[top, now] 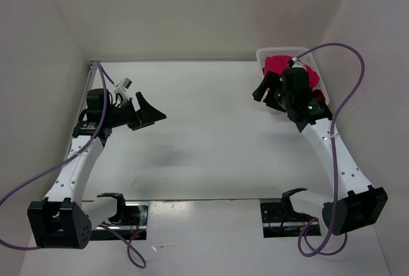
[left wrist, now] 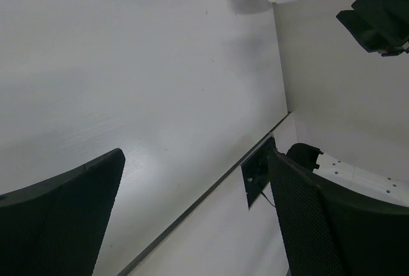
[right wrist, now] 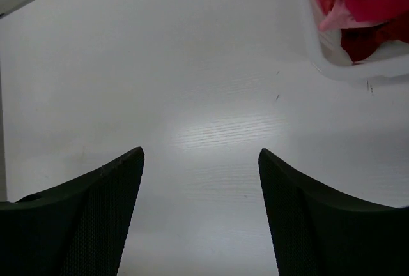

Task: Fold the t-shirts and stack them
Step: Grab crumpled tshirt from bin with the right arm

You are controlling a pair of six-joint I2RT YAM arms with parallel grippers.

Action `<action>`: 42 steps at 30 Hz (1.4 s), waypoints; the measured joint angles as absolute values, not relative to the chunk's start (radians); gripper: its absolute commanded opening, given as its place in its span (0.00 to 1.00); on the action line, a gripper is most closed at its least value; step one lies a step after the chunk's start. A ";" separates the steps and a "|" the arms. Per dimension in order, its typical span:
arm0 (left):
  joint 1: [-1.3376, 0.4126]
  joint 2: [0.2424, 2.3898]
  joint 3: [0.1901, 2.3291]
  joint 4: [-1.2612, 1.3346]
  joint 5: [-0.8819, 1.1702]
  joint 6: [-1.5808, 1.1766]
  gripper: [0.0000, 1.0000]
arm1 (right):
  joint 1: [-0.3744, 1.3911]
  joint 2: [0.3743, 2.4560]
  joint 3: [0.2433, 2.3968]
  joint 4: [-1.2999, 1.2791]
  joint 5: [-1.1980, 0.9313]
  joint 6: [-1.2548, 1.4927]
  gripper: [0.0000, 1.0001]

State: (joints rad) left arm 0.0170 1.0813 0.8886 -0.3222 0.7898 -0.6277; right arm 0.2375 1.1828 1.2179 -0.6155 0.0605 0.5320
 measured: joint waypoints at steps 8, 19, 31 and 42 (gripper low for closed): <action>0.017 1.096 0.888 -0.301 0.822 -0.632 0.82 | 0.138 1.207 1.227 -0.593 0.008 0.525 0.22; 0.017 1.092 0.883 -0.292 0.825 -0.605 0.11 | -0.044 1.528 1.448 -0.577 0.134 0.562 0.19; 0.016 1.055 0.830 -0.300 0.804 -0.603 0.54 | -0.104 1.854 1.664 -0.525 0.221 0.547 0.61; 0.016 1.059 0.814 -0.301 0.767 -0.603 0.56 | -0.114 2.039 1.813 -0.510 0.197 0.519 0.30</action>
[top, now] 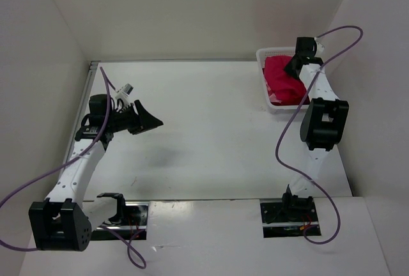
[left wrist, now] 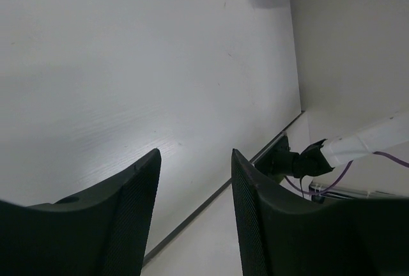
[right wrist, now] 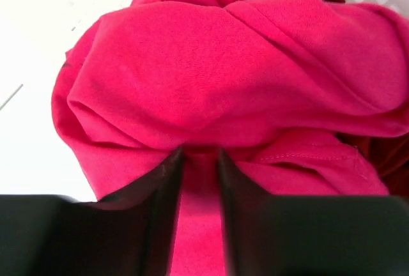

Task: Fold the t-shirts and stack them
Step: Grab crumpled tshirt from bin with the right arm

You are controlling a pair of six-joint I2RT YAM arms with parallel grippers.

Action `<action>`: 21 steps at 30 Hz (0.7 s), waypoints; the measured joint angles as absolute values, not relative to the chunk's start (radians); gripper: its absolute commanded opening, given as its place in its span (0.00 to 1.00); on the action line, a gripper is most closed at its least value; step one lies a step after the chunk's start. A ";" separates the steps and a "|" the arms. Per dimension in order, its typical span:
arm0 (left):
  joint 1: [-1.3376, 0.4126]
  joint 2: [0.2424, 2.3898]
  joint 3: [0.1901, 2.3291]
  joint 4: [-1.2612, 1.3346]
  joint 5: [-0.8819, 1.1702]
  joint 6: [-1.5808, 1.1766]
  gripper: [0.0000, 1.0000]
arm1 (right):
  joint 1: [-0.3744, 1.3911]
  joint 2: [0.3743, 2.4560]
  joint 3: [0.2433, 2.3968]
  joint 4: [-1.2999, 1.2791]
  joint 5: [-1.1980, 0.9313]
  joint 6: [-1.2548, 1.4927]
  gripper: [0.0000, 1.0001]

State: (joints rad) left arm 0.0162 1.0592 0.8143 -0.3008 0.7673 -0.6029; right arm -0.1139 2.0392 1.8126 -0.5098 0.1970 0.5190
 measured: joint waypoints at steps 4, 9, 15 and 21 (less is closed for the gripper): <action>0.016 1.068 0.811 -0.304 0.752 -0.603 0.56 | -0.115 2.043 1.811 -0.505 0.175 0.527 0.07; 0.016 1.076 0.811 -0.302 0.743 -0.606 0.60 | -0.121 1.957 1.758 -0.475 0.156 0.548 0.01; 0.005 1.107 0.833 -0.273 0.743 -0.633 0.68 | -0.123 1.731 1.754 -0.470 0.131 0.561 0.01; -0.063 1.197 0.979 -0.227 0.740 -0.689 0.71 | -0.097 1.490 1.833 -0.466 0.036 0.581 0.01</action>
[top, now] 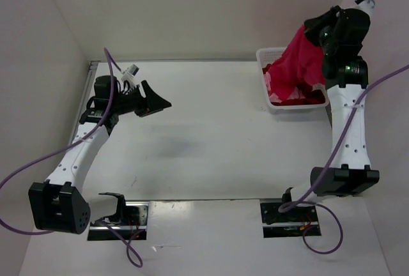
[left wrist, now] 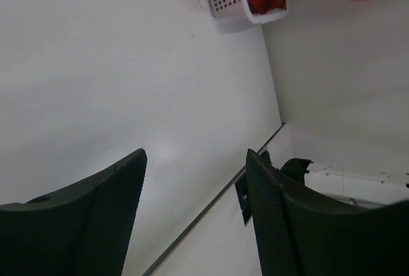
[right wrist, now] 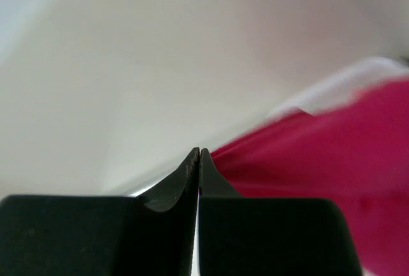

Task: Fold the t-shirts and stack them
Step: Move the tshirt to the center of the board

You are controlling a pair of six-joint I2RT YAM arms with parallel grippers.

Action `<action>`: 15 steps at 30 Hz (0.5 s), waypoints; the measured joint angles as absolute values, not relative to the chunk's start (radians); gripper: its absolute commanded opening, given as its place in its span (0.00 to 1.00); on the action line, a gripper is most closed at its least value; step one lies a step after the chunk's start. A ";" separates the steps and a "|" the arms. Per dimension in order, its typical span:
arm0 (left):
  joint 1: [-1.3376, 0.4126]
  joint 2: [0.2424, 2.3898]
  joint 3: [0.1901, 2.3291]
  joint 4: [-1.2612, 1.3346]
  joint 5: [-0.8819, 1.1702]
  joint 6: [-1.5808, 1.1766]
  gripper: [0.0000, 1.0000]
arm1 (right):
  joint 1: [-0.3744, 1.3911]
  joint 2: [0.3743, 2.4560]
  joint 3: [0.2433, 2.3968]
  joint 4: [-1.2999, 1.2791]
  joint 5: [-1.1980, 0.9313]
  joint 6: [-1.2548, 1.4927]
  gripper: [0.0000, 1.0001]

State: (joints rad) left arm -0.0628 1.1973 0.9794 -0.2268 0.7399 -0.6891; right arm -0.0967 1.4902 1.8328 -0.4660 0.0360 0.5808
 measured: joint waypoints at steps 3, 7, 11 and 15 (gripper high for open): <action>-0.067 1.217 1.046 -0.206 0.722 -0.713 0.72 | -0.008 1.468 1.979 -0.466 -0.064 0.609 0.01; -0.033 1.227 1.097 -0.193 0.708 -0.759 0.72 | 0.146 1.506 2.211 -0.466 -0.259 0.671 0.01; 0.029 1.235 1.124 -0.191 0.699 -0.794 0.74 | 0.194 1.580 2.428 -0.447 -0.435 0.751 0.01; 0.093 1.235 1.127 -0.189 0.696 -0.820 0.74 | 0.194 1.592 2.451 -0.403 -0.545 0.813 0.01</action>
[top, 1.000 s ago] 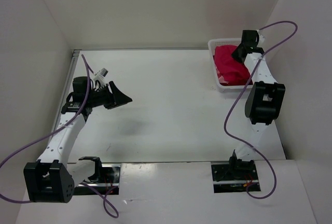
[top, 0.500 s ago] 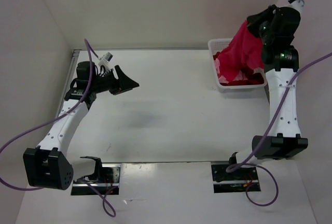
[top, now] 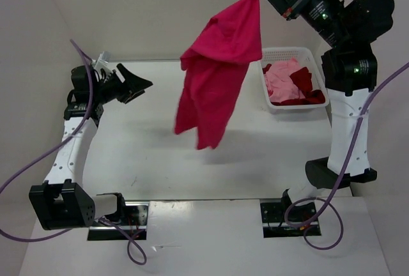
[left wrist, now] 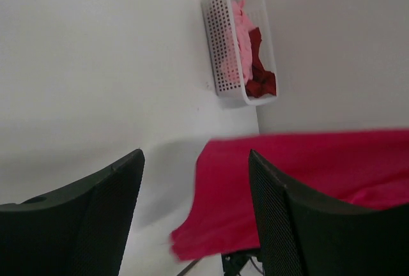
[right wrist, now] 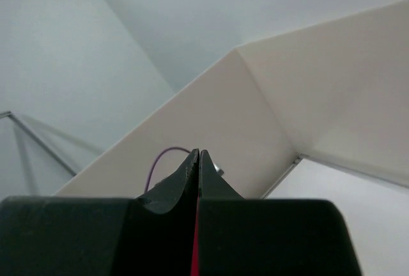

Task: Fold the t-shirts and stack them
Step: Move the tshirt to the center of the board

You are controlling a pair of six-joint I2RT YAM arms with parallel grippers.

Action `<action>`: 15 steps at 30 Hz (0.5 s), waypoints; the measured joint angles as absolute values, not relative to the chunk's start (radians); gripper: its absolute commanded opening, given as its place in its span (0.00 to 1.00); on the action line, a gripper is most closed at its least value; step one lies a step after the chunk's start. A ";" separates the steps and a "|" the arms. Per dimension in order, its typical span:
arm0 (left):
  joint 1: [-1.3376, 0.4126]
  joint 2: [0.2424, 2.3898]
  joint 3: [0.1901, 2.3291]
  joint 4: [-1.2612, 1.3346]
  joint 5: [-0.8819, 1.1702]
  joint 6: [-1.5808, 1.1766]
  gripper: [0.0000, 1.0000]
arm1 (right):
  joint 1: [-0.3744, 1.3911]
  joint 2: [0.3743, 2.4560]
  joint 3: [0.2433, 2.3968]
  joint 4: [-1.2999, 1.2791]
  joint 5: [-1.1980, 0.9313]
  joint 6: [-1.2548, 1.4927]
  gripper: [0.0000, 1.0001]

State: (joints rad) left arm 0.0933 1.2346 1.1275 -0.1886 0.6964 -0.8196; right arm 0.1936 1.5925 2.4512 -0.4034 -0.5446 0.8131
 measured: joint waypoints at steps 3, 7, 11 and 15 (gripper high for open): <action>0.136 1.233 1.130 -0.195 0.688 -0.821 0.74 | 0.194 1.550 2.273 -0.348 -0.570 0.815 0.01; 0.172 1.224 1.135 -0.222 0.646 -0.817 0.74 | 0.194 1.478 1.826 -0.256 -0.577 0.797 0.03; 0.186 1.213 1.133 -0.248 0.584 -0.803 0.74 | 0.194 1.561 1.468 -0.238 -0.498 0.765 0.24; 0.184 1.213 1.097 -0.270 0.522 -0.756 0.76 | 0.194 1.654 1.319 -0.334 -0.381 0.728 0.46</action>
State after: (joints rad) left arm 0.1841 1.2129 1.0969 -0.2695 0.5217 -0.7563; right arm 0.1940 1.6535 1.3190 -0.3344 -0.3813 0.7277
